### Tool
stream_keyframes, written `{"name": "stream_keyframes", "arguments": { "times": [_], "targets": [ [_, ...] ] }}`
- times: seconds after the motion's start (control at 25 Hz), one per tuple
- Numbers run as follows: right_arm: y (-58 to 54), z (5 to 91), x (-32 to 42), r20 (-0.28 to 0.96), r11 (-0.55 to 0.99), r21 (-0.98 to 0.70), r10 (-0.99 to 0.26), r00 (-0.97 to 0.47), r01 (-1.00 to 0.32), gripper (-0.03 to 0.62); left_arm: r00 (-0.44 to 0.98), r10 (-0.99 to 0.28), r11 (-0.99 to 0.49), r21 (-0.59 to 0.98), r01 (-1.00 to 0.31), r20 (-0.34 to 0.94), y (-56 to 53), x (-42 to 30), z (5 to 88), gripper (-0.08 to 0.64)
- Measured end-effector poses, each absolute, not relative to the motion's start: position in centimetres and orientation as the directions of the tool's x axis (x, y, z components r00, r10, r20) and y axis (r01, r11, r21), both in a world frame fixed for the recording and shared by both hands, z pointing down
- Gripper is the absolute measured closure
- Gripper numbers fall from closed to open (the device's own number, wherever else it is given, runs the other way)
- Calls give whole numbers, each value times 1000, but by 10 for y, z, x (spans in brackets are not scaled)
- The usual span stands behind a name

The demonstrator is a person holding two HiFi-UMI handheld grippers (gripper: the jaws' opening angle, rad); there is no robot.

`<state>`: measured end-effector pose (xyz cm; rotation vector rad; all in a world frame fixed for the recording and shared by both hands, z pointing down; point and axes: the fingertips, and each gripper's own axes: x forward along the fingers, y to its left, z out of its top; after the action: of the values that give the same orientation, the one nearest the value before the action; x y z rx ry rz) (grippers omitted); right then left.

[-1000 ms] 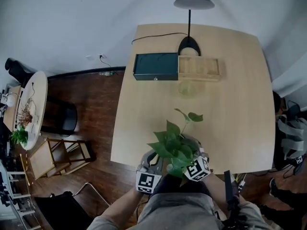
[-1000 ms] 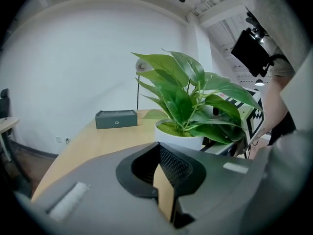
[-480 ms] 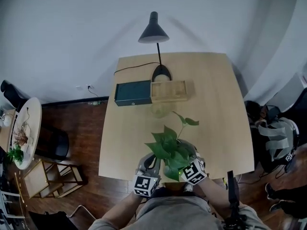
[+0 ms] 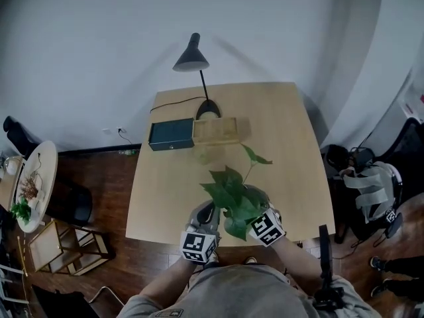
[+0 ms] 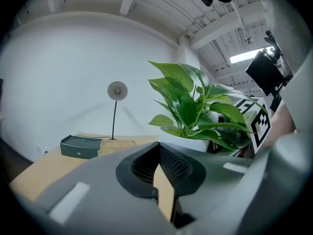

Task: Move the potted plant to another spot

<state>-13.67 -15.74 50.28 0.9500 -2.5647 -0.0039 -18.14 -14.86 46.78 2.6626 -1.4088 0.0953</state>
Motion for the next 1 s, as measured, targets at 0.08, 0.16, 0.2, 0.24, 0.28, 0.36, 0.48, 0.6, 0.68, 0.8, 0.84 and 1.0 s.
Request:
{"name": "stream_keyframes", "arguments": {
  "times": [0.08, 0.16, 0.2, 0.24, 0.28, 0.36, 0.48, 0.6, 0.68, 0.8, 0.84, 1.0],
  "targets": [
    [-152, 493, -127, 357, 770, 130, -624, -695, -625, 129, 562, -820, -557, 76, -827, 106, -144, -169, 464, 566],
    [-146, 490, -118, 351, 770, 125, -624, -698, -625, 129, 563, -820, -558, 77, -826, 103, -138, -158, 462, 566],
    [-142, 490, -114, 351, 771, 125, -624, -699, -625, 129, 563, -820, -558, 78, -826, 101, -135, -153, 462, 566],
    [-139, 491, -109, 351, 770, 126, -624, -698, -625, 129, 562, -821, -557, 79, -827, 97, -132, -149, 461, 566],
    [-137, 491, -104, 351, 769, 127, -625, -697, -626, 129, 562, -822, -557, 80, -827, 94, -129, -144, 461, 566],
    [-133, 490, -96, 352, 766, 131, -630, -693, -629, 129, 563, -822, -558, 80, -826, 87, -126, -136, 460, 566],
    [-127, 490, -85, 352, 760, 133, -636, -687, -636, 129, 571, -817, -566, 74, -821, 83, -121, -126, 459, 566],
    [-125, 490, -76, 353, 747, 130, -649, -674, -652, 129, 586, -806, -581, 77, -811, 85, -120, -117, 459, 566],
    [-126, 488, -70, 353, 735, 136, -662, -661, -664, 129, 599, -797, -593, 82, -801, 83, -122, -111, 457, 566],
    [-128, 485, -62, 356, 713, 142, -684, -637, -687, 129, 623, -778, -616, 90, -782, 80, -125, -104, 455, 566],
    [-129, 487, -57, 360, 703, 145, -693, -624, -696, 129, 632, -771, -626, 92, -774, 80, -126, -100, 455, 566],
    [-130, 489, -35, 371, 658, 156, -730, -574, -737, 128, 683, -726, -677, 91, -731, 83, -128, -81, 452, 566]
  ]
}}
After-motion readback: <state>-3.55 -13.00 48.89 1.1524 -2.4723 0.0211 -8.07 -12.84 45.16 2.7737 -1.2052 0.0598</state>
